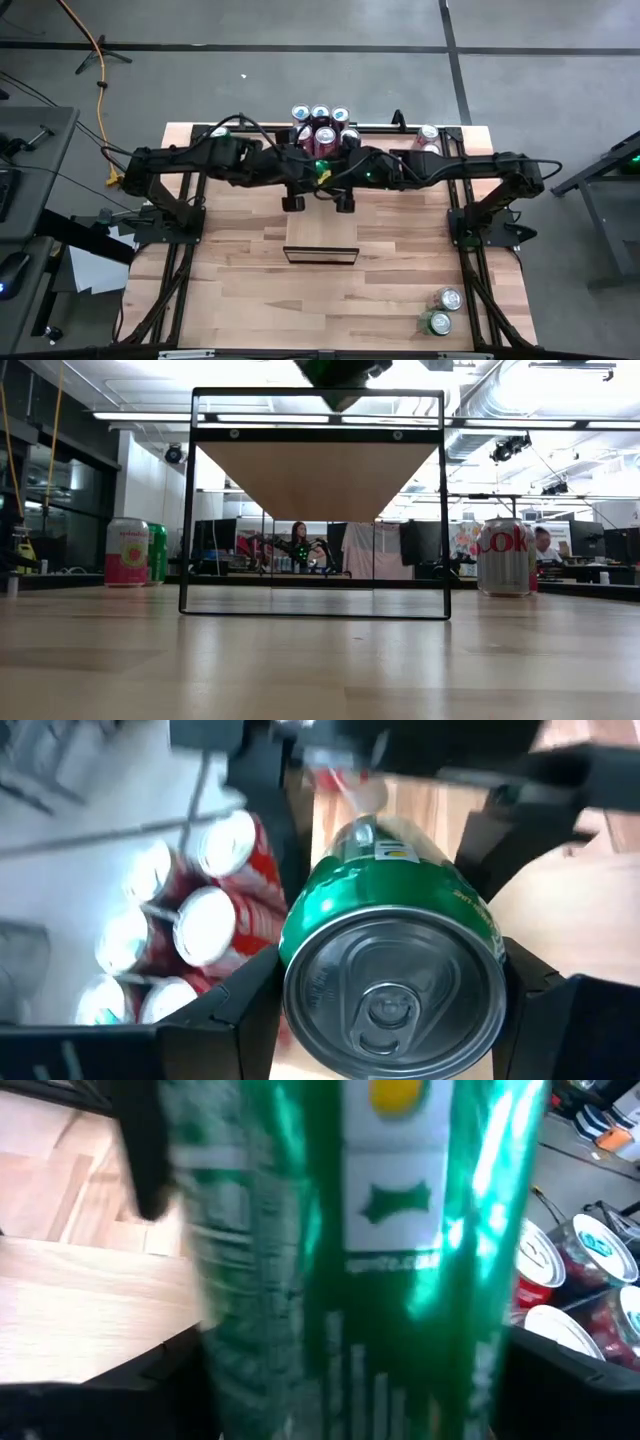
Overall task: Place canned beverage on shelf
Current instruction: Put the bottom left green soda can on the shelf
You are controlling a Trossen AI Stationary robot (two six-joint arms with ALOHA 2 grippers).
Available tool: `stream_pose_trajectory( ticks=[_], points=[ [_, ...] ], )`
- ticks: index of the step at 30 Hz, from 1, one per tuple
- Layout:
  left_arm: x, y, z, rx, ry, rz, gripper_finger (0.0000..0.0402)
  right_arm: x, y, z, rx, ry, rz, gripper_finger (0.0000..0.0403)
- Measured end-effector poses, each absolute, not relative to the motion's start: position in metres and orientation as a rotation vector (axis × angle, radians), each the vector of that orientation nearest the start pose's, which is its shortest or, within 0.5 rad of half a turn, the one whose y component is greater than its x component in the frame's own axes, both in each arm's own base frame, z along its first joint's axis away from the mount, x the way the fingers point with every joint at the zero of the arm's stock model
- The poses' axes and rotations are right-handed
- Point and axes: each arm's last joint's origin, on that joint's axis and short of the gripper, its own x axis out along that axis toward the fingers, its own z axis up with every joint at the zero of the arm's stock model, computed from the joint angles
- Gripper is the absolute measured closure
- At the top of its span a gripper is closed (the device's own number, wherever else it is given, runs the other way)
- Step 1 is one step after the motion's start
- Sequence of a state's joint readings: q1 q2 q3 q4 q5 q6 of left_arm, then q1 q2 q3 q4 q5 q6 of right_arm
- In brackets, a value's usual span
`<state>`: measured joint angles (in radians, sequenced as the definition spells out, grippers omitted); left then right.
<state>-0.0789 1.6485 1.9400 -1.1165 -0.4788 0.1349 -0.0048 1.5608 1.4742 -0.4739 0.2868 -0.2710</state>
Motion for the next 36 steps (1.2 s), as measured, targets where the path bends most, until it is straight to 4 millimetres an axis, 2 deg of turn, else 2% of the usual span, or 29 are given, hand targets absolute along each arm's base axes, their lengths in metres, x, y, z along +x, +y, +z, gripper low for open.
stream_pose_trajectory(
  ticks=[5,17,23,25,31,36],
  points=[
    [0.319,-0.008,0.419,0.297,0.894,0.341,0.0212,0.348,-0.007,0.355,-0.342,0.587,-0.196,0.0073],
    [0.321,-0.009,0.418,0.273,0.89,0.294,0.0207,0.354,-0.004,0.35,-0.305,0.578,-0.172,0.0073],
    [0.323,-0.008,0.418,0.269,0.882,0.286,0.0202,0.356,0.0,0.349,-0.29,0.574,-0.184,0.0105],
    [0.323,-0.008,0.418,0.273,0.881,0.278,0.0194,0.356,0.0,0.349,-0.276,0.576,-0.193,0.0118],
    [0.317,-0.008,0.425,0.254,0.848,0.257,0.0151,0.352,0.0,0.354,-0.254,0.56,-0.191,0.0118],
    [0.3,-0.008,0.436,0.243,0.834,0.24,0.0129,0.342,-0.004,0.355,-0.253,0.612,-0.183,0.0118]
  ],
)
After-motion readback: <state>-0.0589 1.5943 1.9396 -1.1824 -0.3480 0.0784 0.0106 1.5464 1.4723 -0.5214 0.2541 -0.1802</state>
